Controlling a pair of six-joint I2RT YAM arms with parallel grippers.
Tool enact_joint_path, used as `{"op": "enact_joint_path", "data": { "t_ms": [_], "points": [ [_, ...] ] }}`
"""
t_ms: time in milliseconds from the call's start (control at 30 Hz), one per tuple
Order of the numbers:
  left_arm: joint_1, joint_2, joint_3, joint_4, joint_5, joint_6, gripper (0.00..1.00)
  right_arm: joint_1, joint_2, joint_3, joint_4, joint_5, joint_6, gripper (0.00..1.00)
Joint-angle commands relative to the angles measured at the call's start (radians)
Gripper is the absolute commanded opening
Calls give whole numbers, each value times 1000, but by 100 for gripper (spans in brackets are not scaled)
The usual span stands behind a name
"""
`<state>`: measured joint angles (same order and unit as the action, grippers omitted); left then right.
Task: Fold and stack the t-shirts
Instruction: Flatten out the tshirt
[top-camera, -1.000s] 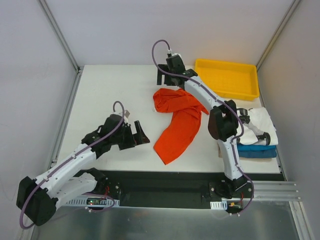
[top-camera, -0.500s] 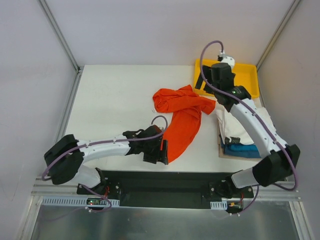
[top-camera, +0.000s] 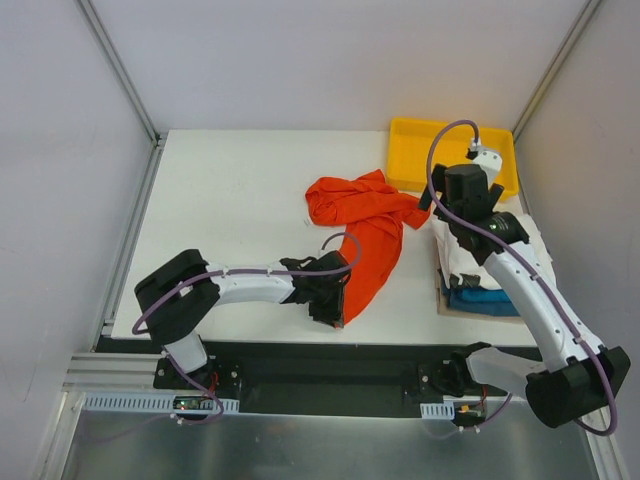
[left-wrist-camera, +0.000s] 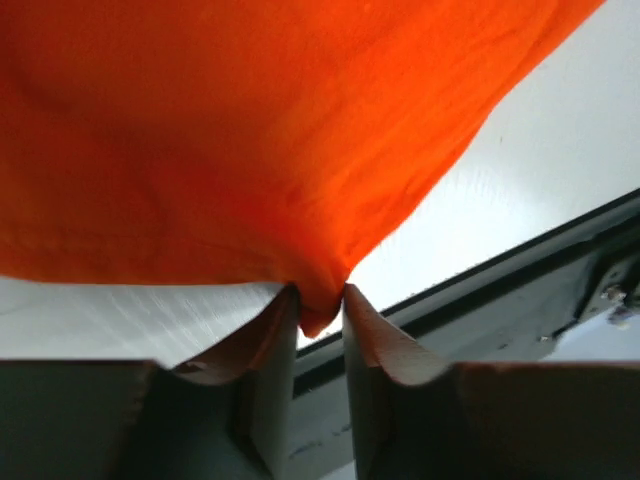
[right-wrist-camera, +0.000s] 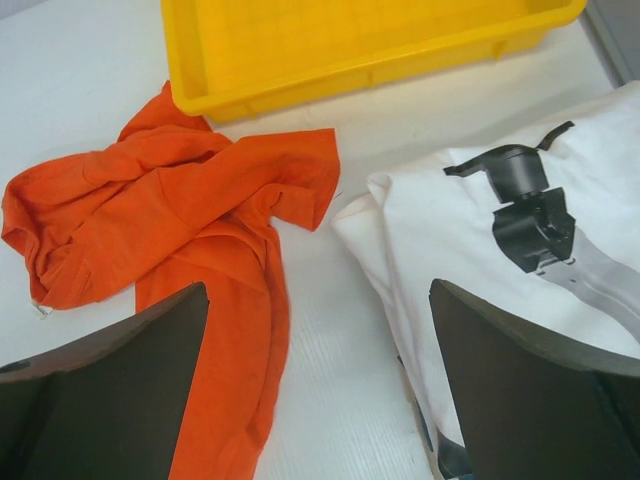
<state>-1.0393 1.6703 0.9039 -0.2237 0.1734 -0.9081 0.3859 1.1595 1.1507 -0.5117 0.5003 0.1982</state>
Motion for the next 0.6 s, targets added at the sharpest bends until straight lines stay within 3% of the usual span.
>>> {"op": "enact_joint_path", "data": {
  "t_ms": [0, 33, 167, 233, 433, 567],
  "points": [
    [-18, 43, 23, -19, -55, -12, 13, -22, -69, -12, -10, 52, 4, 97],
    [-18, 42, 23, -32, -73, -15, 0, -24, -78, -19, -16, 52, 6, 97],
    [4, -9, 36, -135, -251, -21, 0, -25, -104, -46, -14, -21, -44, 97],
    [54, -70, 23, -216, -294, -34, 0, -25, -121, -63, 13, -151, -100, 97],
    [412, -371, -178, -261, -369, -2, 0, -7, -109, -92, 33, -410, -157, 97],
    [568, -535, -233, -308, -457, 15, 0, 74, -63, -101, -23, -399, -141, 97]
  ]
}}
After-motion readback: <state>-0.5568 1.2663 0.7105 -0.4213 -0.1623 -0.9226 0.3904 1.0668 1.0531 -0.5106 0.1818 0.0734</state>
